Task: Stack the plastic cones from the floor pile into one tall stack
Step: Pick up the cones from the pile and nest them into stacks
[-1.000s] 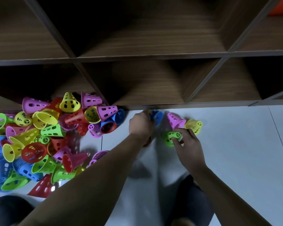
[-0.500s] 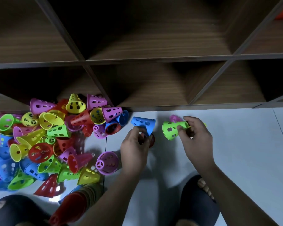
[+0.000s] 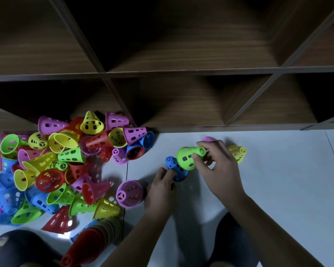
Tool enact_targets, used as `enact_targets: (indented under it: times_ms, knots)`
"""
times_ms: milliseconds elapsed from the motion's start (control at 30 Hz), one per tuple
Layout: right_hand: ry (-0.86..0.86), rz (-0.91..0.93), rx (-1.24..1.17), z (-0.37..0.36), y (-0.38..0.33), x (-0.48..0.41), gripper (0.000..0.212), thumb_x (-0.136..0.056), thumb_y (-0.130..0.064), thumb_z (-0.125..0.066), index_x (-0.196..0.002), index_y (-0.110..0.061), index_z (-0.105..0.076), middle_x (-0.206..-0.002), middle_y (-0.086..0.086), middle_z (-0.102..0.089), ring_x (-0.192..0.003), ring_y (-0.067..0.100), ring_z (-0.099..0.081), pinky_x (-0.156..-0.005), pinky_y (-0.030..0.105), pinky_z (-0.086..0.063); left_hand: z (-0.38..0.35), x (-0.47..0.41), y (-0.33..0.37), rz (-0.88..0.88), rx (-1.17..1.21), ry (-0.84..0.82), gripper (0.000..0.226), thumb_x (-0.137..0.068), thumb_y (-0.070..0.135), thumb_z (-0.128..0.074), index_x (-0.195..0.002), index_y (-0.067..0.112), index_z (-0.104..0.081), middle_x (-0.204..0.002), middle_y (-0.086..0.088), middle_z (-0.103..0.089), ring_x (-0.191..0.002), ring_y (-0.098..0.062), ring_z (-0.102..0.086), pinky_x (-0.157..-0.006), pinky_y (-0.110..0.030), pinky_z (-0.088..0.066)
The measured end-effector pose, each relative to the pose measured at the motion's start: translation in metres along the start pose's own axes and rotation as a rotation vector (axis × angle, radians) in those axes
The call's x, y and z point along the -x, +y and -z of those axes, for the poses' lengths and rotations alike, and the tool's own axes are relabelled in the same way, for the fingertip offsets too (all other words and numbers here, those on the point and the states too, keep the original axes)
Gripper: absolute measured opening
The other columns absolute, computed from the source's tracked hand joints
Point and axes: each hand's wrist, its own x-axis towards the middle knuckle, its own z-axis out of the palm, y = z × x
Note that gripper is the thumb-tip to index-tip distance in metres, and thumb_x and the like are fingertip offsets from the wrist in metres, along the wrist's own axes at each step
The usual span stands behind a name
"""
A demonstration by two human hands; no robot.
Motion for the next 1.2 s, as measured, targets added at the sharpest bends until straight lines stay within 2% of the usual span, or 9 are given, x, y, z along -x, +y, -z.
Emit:
enact_targets:
  times_ms: [233,333,500,633,833,933,1033,1133,1200]
  knots:
    - [-0.080,0.079,0.053,-0.013,0.003,-0.001,0.019,-0.094,-0.015,-0.075,-0.113,-0.018,-0.073,-0.112,-0.006,-0.059,-0.085,0.008,-0.063,-0.079,0.026,-0.054,-0.007,0.013,0.000,-0.082,-0.086,0.003,0.054,-0.086,0.016,-0.066,-0.136,0.034,-0.057,-0.120,0.003,-0.044,-0.094,-0.023,-0.061,-0.063,-0.034,-0.056]
    - [-0.148,0.093,0.053,-0.015,0.004,0.001,0.023,-0.091,-0.015,-0.075,-0.114,-0.019,-0.073,-0.109,-0.008,-0.057,-0.088,0.005,-0.060,-0.082,0.023,-0.052,-0.013,0.013,0.001,-0.111,-0.146,0.001,0.050,-0.078,0.015,-0.073,-0.126,0.024,-0.062,-0.120,-0.001,-0.043,-0.097,-0.027,-0.059,-0.068,-0.037,-0.056]
    - [-0.258,0.085,0.076,-0.016,0.011,0.005,0.030,-0.087,-0.012,-0.076,-0.114,-0.023,-0.070,-0.113,-0.010,-0.053,-0.096,0.001,-0.056,-0.087,0.029,-0.054,-0.021,0.014,0.001,-0.156,-0.166,-0.040,0.052,-0.081,0.013,-0.071,-0.132,0.022,-0.060,-0.131,-0.005,-0.050,-0.113,-0.030,-0.056,-0.088,-0.044,-0.058]
    - [-0.297,0.080,0.094,-0.017,0.014,0.007,0.029,-0.083,-0.010,-0.077,-0.107,-0.023,-0.069,-0.110,-0.010,-0.052,-0.100,0.006,-0.058,-0.087,0.029,-0.053,-0.024,0.020,-0.004,-0.136,0.004,-0.051,0.064,-0.081,0.002,-0.059,-0.140,0.025,-0.059,-0.139,0.001,-0.055,-0.120,-0.022,-0.057,-0.100,-0.032,-0.052]
    - [-0.384,0.046,0.102,-0.025,0.033,0.021,0.039,-0.085,-0.009,-0.073,-0.119,-0.027,-0.068,-0.117,-0.010,-0.057,-0.099,0.013,-0.063,-0.086,0.036,-0.056,-0.019,0.015,0.002,0.012,0.198,0.077,0.028,-0.085,0.006,-0.070,-0.108,0.020,-0.062,-0.118,0.004,-0.050,-0.101,-0.022,-0.062,-0.082,-0.039,-0.054]
    - [-0.282,0.008,0.147,-0.016,0.047,0.023,0.033,-0.086,-0.013,-0.073,-0.115,-0.027,-0.068,-0.111,-0.008,-0.059,-0.098,0.017,-0.065,-0.081,0.039,-0.056,-0.008,0.001,0.016,-0.002,0.276,0.114,0.022,-0.087,0.014,-0.068,-0.106,0.021,-0.060,-0.116,0.005,-0.051,-0.094,-0.019,-0.062,-0.075,-0.043,-0.056]
    - [-0.098,-0.025,0.303,0.001,0.065,0.019,0.029,-0.086,-0.011,-0.072,-0.114,-0.019,-0.070,-0.120,0.002,-0.060,-0.102,0.029,-0.064,-0.080,0.038,-0.056,0.000,-0.018,0.035,-0.057,0.280,0.154,0.028,-0.087,0.013,-0.071,-0.109,0.023,-0.057,-0.116,0.005,-0.051,-0.099,-0.018,-0.060,-0.079,-0.038,-0.055]
    - [0.011,-0.004,0.508,0.020,0.086,0.013,0.038,-0.083,-0.011,-0.072,-0.121,-0.014,-0.069,-0.131,0.011,-0.058,-0.116,0.039,-0.056,-0.094,0.048,-0.051,0.005,-0.034,0.061,-0.134,0.277,0.162,0.029,-0.086,0.013,-0.070,-0.110,0.023,-0.057,-0.113,0.005,-0.055,-0.099,-0.019,-0.058,-0.081,-0.037,-0.052]
    - [0.038,-0.061,0.631,0.030,0.099,0.010,0.048,-0.079,-0.014,-0.073,-0.127,-0.016,-0.067,-0.137,0.011,-0.055,-0.119,0.041,-0.052,-0.093,0.050,-0.045,0.004,-0.043,0.078,-0.158,0.298,0.144,0.029,-0.089,0.015,-0.066,-0.115,0.025,-0.057,-0.105,0.006,-0.064,-0.092,-0.020,-0.063,-0.076,-0.038,-0.054]
